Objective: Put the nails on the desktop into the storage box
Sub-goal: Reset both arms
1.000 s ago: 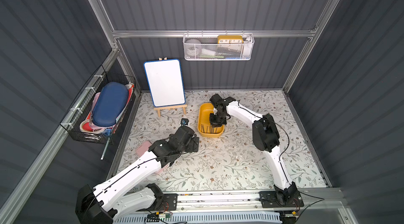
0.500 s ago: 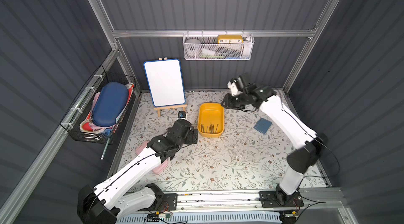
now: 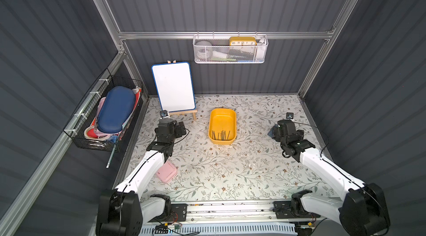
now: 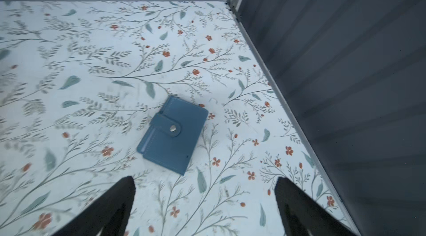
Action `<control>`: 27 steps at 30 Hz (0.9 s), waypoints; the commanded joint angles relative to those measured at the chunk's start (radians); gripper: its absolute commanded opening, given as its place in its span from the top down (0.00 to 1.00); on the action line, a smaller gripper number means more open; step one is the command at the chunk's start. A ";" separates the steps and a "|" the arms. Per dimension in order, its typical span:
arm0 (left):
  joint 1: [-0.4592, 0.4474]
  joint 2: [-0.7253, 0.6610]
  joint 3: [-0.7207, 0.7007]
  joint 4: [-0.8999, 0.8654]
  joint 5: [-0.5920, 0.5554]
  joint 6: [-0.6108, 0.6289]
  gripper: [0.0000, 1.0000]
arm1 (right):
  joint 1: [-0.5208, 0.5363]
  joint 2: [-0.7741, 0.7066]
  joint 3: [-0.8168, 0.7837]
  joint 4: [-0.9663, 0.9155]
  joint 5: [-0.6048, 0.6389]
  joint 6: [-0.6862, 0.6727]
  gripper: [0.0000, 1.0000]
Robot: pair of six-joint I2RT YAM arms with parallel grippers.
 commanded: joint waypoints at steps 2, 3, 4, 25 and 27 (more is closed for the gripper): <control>0.026 0.069 -0.095 0.321 0.015 0.116 0.00 | -0.047 0.043 -0.079 0.315 0.038 -0.053 0.01; 0.027 0.088 -0.119 0.378 0.016 0.138 0.01 | -0.065 0.045 -0.115 0.388 0.014 -0.053 0.01; 0.028 0.116 -0.135 0.423 0.004 0.153 0.00 | -0.090 0.053 -0.154 0.469 -0.019 -0.048 0.01; 0.089 0.460 -0.302 1.098 0.150 0.259 0.01 | -0.253 0.305 -0.272 0.924 -0.354 -0.045 0.01; 0.089 0.463 -0.306 1.107 0.149 0.261 0.01 | -0.254 0.298 -0.269 0.906 -0.354 -0.042 0.01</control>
